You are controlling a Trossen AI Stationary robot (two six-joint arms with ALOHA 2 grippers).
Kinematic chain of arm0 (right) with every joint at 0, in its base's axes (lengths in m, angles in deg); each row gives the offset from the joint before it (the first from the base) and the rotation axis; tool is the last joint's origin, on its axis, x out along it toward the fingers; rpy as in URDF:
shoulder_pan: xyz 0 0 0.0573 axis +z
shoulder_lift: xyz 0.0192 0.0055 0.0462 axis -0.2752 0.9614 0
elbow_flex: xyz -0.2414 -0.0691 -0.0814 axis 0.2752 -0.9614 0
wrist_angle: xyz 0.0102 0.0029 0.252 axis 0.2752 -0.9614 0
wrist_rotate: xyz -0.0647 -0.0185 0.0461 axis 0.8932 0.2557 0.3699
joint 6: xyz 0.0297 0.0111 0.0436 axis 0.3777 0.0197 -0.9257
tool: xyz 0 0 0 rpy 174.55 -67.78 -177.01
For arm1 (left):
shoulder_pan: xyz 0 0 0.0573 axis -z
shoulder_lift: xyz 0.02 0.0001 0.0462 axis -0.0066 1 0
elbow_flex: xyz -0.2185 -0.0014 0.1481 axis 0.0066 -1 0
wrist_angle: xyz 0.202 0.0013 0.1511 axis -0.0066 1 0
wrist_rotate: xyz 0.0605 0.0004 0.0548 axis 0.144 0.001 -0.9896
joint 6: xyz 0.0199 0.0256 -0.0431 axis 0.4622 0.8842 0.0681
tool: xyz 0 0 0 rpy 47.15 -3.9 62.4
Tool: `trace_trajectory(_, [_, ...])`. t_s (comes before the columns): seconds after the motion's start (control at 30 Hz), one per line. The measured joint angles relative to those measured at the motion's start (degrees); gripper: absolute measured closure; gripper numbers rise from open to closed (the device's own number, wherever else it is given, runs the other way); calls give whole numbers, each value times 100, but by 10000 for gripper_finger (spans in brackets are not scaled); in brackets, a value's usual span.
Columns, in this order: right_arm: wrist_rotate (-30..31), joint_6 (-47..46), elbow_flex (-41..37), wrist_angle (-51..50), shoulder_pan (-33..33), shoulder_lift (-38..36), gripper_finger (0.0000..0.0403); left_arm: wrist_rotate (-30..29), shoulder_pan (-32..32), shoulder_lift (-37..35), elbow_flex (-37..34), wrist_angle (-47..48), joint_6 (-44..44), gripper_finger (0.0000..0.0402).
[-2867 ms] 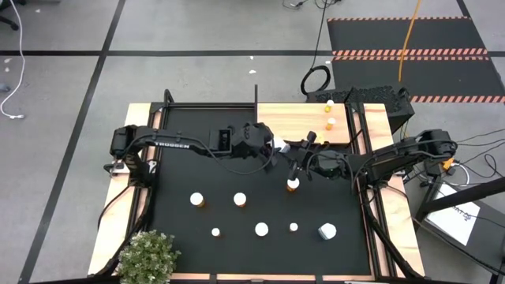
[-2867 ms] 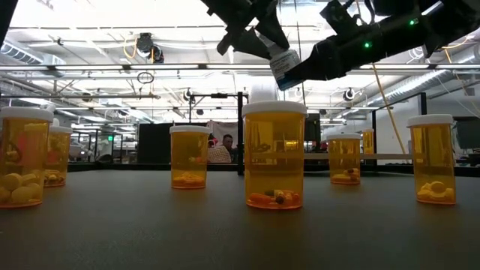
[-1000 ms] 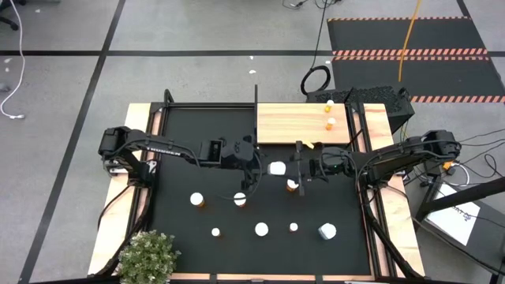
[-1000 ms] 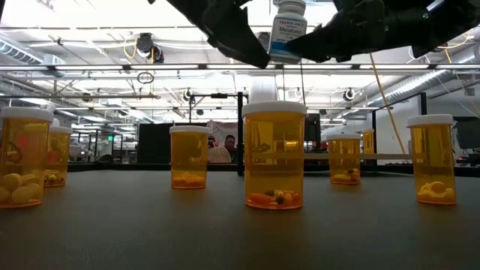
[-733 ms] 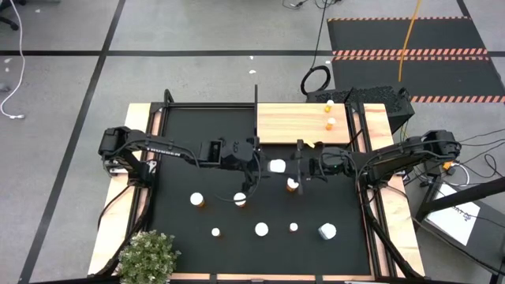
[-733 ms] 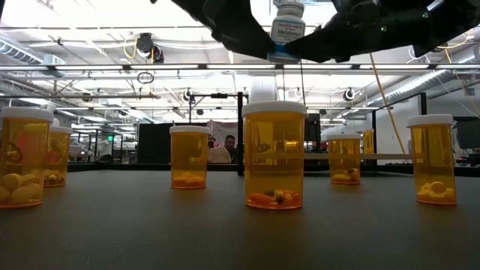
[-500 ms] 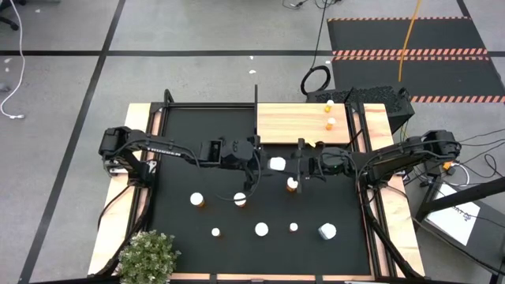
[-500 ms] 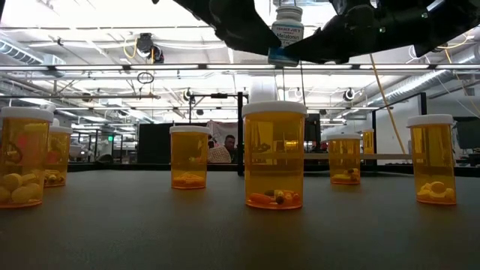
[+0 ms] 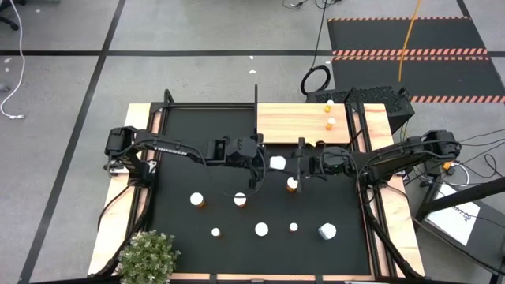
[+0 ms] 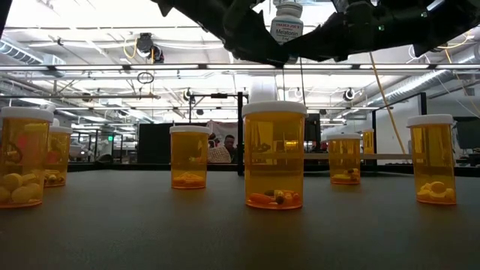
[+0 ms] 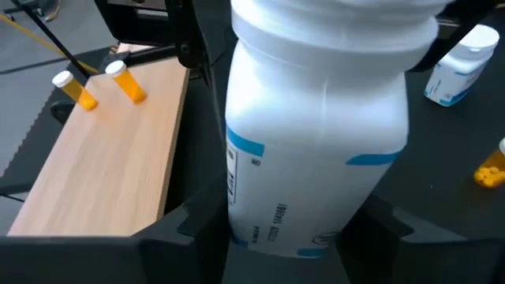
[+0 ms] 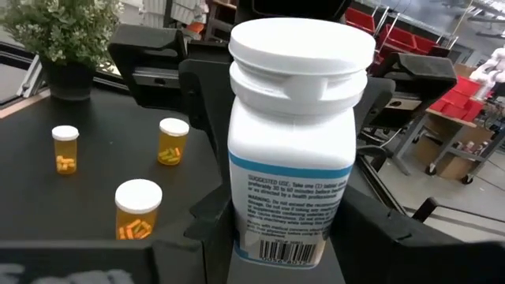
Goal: Pick and place medicine bottles onto shelf by color
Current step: Put the white pill bottle on the shelf
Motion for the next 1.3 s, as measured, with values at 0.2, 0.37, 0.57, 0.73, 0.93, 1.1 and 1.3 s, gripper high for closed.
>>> trace_trajectory(0.2, [13, -5, 2, -20, 0, 1, 236, -4, -3, 0, -2, -3, 59, 215])
trace_trajectory(0.37, [12, -33, 2, -31, 0, 1, 236, -7, -32, 0, -2, 19, 32, 225])
trace_trajectory(0.57, [104, -154, 4, -67, 0, 3, 231, -8, -57, -2, -2, 40, 10, 222])
trace_trajectory(0.73, [515, -275, 4, -509, 46, -112, 181, -153, -79, -11, -5, 129, -76, 224])
trace_trajectory(0.93, [810, -871, 4, -1517, 39, -796, 124, -243, -172, -13, -7, 207, -153, 222])
trace_trajectory(1.1, [1152, -1683, 655, -3217, 44, -1462, 118, -239, -282, 44, -4, -14, -241, 221])
trace_trajectory(1.3, [1358, -1969, 2470, -6156, 44, -1282, 129, -122, -336, 351, -4, -328, -324, 221])
